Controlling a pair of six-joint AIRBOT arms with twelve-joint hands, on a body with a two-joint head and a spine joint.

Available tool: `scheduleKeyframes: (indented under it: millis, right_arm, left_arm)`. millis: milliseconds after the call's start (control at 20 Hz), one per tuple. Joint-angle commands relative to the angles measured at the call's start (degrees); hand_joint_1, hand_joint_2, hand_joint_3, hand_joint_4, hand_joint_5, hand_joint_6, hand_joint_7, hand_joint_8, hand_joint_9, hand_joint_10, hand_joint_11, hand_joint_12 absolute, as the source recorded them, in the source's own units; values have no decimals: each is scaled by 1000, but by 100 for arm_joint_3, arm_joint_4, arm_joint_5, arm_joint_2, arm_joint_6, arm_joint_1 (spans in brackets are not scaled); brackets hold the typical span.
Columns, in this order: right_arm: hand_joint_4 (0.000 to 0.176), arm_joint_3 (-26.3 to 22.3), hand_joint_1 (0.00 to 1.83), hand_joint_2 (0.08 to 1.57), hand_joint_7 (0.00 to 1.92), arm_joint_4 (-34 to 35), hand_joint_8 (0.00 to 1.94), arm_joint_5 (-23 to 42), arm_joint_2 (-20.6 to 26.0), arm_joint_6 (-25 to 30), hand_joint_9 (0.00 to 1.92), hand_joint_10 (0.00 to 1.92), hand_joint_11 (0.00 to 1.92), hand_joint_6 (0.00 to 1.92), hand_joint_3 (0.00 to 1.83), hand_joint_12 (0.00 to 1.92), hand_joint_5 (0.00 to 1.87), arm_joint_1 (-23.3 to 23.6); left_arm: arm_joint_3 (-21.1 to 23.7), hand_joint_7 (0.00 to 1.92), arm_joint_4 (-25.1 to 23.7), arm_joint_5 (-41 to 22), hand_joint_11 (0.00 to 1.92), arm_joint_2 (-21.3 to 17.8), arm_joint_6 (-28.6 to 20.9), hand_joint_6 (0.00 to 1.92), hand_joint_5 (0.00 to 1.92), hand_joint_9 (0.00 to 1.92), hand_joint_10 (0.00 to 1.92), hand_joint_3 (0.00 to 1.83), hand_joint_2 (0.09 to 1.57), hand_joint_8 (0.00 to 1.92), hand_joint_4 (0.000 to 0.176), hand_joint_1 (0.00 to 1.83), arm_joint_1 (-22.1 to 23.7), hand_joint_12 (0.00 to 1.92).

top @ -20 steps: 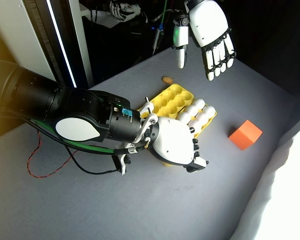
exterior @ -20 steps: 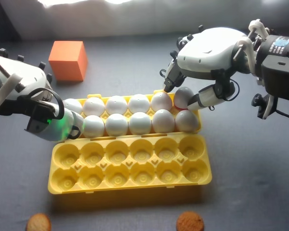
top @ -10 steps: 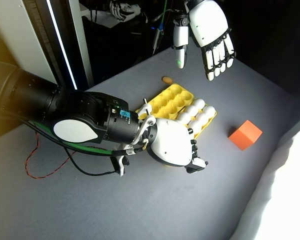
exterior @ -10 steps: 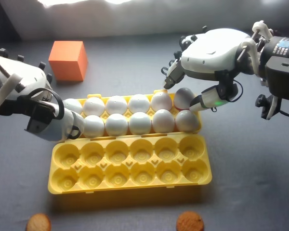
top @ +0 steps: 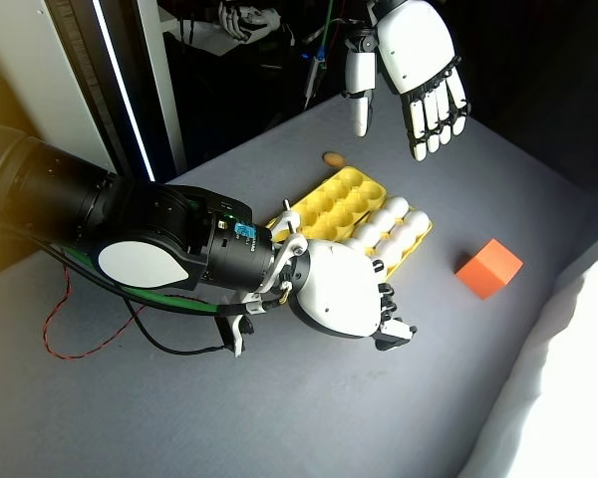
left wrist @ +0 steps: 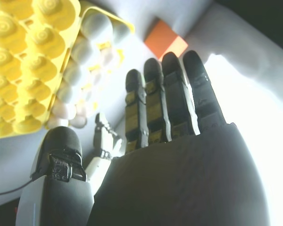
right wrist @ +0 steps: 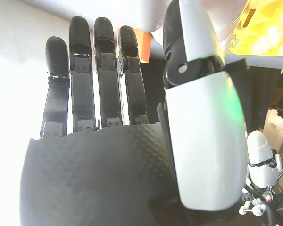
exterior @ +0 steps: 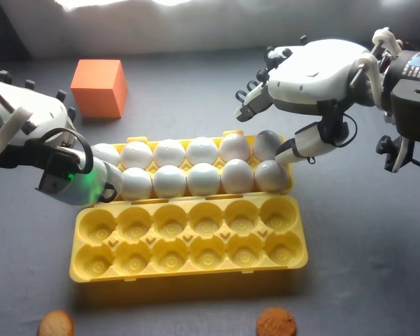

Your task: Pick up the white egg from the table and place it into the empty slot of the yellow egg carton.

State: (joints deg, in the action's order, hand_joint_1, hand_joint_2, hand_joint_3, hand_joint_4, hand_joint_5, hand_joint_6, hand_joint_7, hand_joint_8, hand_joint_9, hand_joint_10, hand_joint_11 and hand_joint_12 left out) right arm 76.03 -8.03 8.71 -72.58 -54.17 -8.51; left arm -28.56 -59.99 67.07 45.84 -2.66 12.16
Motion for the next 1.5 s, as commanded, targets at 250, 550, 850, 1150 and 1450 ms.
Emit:
scheduleKeyframes:
  millis: [250, 550, 850, 1150, 1450]
  right_arm:
    - [0, -6, 838, 1076, 420, 19, 0, 719, 190, 145, 357, 102, 0, 0, 0, 1130, 414, 65]
    - [0, -195, 794, 1037, 372, 13, 6, 742, 877, 959, 325, 47, 0, 7, 0, 1001, 368, 659]
    - [0, -1722, 776, 1029, 368, 6, 12, 693, 2550, 595, 326, 29, 0, 11, 0, 1005, 370, 521]
    - [0, -2204, 887, 1021, 570, -1, 55, 585, 3035, 33, 502, 88, 0, 52, 0, 1237, 526, 439]
    - [0, -2203, 1003, 1020, 737, 0, 70, 487, 3052, 115, 613, 243, 78, 60, 0, 1311, 687, 266]
  left_arm:
    - [4, 343, -502, 36, 0, -62, 0, 0, 343, 278, 0, 0, 1258, 1, 0, 0, 68, 449]
    - [3, 355, -502, 37, 0, -63, 0, 2, 352, 289, 5, 0, 1261, 4, 0, 0, 77, 502]
    - [3, 354, -503, -3, 0, -67, 0, 2, 345, 290, 4, 1, 1264, 3, 0, 0, 93, 484]
    - [3, 379, -502, -18, 0, -70, 12, 7, 366, 310, 8, 4, 1289, 9, 0, 0, 87, 508]
    - [3, 538, -502, -19, 64, -69, 5, 1, 459, 488, 9, 0, 1309, 4, 0, 26, 87, 791]
